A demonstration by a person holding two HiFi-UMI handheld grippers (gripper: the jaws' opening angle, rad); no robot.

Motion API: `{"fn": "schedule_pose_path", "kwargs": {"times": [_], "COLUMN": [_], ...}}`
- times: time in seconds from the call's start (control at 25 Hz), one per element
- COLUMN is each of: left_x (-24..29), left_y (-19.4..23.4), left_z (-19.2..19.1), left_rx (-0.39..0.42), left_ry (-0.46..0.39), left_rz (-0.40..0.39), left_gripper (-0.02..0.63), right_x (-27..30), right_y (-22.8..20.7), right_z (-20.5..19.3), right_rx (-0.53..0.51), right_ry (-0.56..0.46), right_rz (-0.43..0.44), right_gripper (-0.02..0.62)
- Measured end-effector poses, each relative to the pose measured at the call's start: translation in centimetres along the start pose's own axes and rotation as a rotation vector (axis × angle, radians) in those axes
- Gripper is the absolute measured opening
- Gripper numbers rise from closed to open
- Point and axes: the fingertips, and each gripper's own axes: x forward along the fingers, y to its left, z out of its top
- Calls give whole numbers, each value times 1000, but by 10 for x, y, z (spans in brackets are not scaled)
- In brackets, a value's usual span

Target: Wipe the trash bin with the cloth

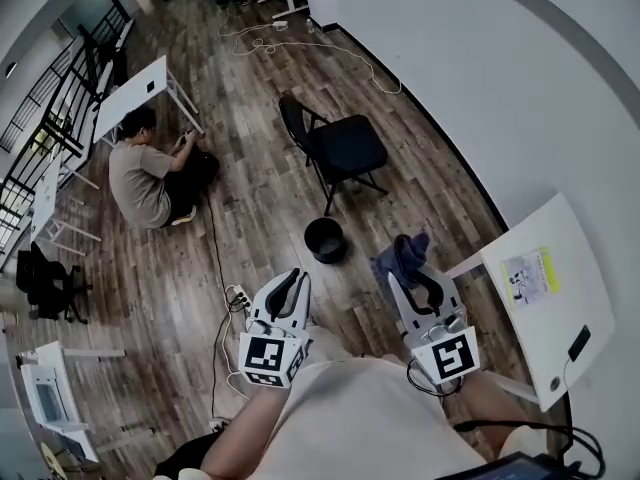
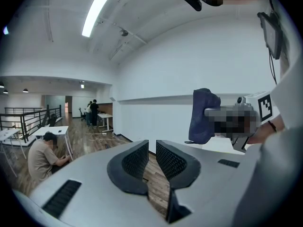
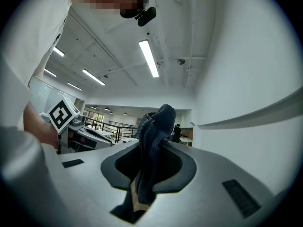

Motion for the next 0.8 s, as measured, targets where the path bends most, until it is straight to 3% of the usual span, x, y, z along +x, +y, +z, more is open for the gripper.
{"fn": "schedule_pose_path", "kwargs": {"times": [0.48,0.8], "left_x": [-75,-109], "left_y": [-56,-69], "left_z": [10,-2], "left_rx": [-13,-24], "left_ry": [3,25], "left_rz": [128,150], "left_gripper": [61,61], "right_x": [-80,-113], "right_y": [5,32], "right_z": [13,14], "right_rx": [30,16], "right_ry": [-2,10], "right_rz": [58,81], "right_gripper": [63,63]}}
